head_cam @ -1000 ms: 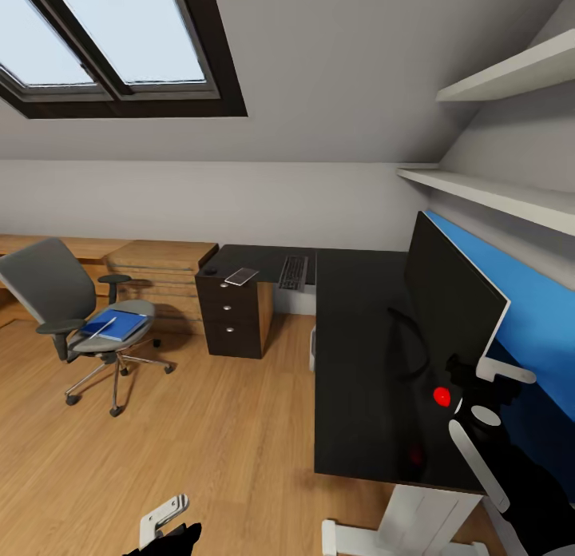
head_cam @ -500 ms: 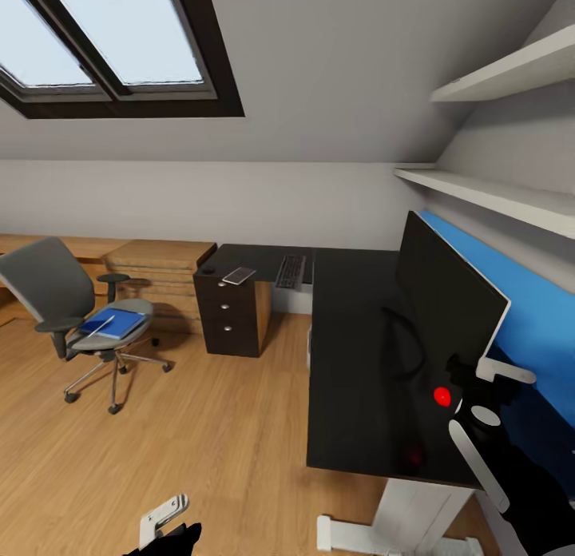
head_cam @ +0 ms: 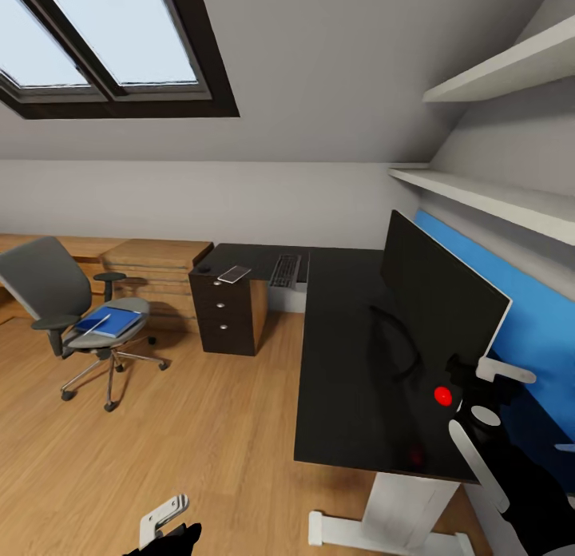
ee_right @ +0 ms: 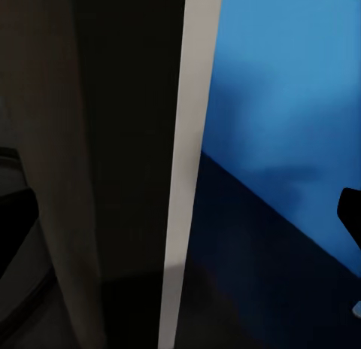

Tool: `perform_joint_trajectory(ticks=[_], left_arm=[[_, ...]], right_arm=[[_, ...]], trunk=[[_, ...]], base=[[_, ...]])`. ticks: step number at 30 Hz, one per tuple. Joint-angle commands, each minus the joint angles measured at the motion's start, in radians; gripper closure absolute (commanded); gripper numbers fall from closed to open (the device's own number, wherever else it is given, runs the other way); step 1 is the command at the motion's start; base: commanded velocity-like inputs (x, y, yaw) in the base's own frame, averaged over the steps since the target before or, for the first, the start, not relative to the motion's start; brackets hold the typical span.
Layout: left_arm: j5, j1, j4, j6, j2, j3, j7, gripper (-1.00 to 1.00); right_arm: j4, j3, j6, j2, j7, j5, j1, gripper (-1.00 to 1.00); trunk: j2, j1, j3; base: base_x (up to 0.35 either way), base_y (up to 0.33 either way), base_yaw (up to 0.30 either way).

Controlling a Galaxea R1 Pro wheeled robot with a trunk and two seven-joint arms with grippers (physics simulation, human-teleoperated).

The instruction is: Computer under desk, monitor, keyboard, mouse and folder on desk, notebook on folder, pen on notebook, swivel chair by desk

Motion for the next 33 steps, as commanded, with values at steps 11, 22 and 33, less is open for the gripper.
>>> perform_joint_trajectory(ticks=[11,22,33], left_arm=[[0.01,0.0,-0.002,0.001,0.001,-0.003,0.01,-1.0],[0.01,0.0,-0.001,0.001,0.001,-0.003,0.01,-1.0],[0.01,0.0,-0.002,0.001,0.001,-0.003,0.01,-1.0]], right_arm=[[-0.002,0.004,0.008,-0.001,-0.008,-0.003,-0.001,-1.0],[-0.001,0.007,0.007,-0.001,-0.008,-0.002,-0.001,-1.0],[0.003,0.008,0.006,-0.001,-0.006,-0.002,-0.001,-1.0]], trunk=[[-0.001,0.0,-0.001],[-0.001,0.0,-0.001],[-0.001,0.0,-0.001]], base=[[0.0,-0.001,0.0],[-0.077,0.0,0.0],[-0.327,0.0,0.0]])
